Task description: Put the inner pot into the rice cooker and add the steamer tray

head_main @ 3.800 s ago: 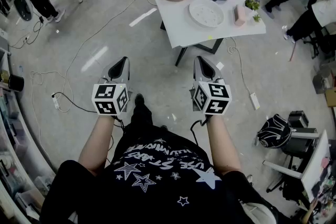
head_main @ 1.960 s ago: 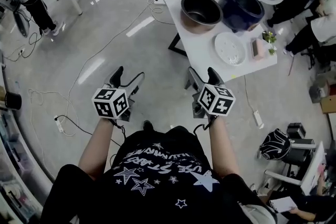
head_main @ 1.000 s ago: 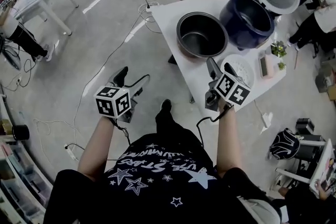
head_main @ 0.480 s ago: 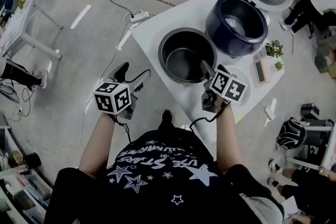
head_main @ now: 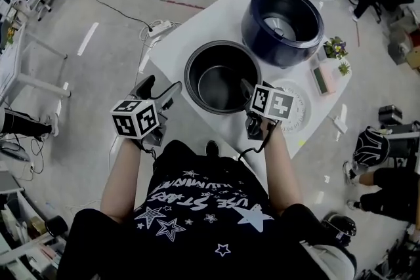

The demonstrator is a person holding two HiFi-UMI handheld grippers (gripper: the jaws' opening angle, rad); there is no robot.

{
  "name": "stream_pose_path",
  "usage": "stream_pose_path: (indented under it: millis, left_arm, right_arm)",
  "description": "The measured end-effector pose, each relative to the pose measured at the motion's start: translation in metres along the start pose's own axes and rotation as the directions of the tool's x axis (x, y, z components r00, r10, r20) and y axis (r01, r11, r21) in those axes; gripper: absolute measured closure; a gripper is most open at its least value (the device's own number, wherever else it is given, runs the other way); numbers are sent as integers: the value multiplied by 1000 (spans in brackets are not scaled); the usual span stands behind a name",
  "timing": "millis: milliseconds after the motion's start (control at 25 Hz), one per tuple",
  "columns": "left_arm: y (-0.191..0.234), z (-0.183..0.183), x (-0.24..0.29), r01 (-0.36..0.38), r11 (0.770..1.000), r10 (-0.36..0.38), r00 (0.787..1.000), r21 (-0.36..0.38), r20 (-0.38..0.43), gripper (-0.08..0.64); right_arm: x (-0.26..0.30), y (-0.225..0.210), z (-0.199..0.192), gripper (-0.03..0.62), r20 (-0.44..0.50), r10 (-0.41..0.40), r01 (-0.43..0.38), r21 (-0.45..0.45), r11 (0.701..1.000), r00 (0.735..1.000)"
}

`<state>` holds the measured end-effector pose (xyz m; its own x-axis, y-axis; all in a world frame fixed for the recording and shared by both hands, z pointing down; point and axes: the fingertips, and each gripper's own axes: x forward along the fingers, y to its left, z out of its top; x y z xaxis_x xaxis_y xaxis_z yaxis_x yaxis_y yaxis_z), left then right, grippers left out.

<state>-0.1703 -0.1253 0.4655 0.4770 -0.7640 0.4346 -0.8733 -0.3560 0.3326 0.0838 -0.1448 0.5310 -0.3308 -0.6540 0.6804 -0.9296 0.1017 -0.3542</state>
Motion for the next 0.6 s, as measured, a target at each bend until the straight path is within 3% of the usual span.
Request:
stream_pose_path:
  millis: [120, 240, 360, 480, 600]
  left_arm:
    - [7, 1, 10, 34, 999, -34, 999, 4, -31, 164]
    - [19, 8, 23, 68, 997, -66, 996, 25, -62, 164]
    - [24, 16, 45, 128, 991, -122, 987, 46, -108, 164]
    - [19, 21, 66, 211, 976, -201, 966, 48, -163, 164]
    - [8, 22, 83, 306, 949, -282, 931, 75, -232, 164]
  right_arm:
    - [2, -4, 0, 364, -1, -64, 64, -3, 998, 998]
    - [5, -7, 0, 444, -15, -151, 151, -18, 988, 988]
    - [6, -11, 1, 484, -25, -235, 235, -22, 972, 972]
    - [2, -17, -2, 502, -47, -302, 300, -32, 953, 952]
    - [-2, -18, -3, 513, -52, -321, 323, 21, 946, 946]
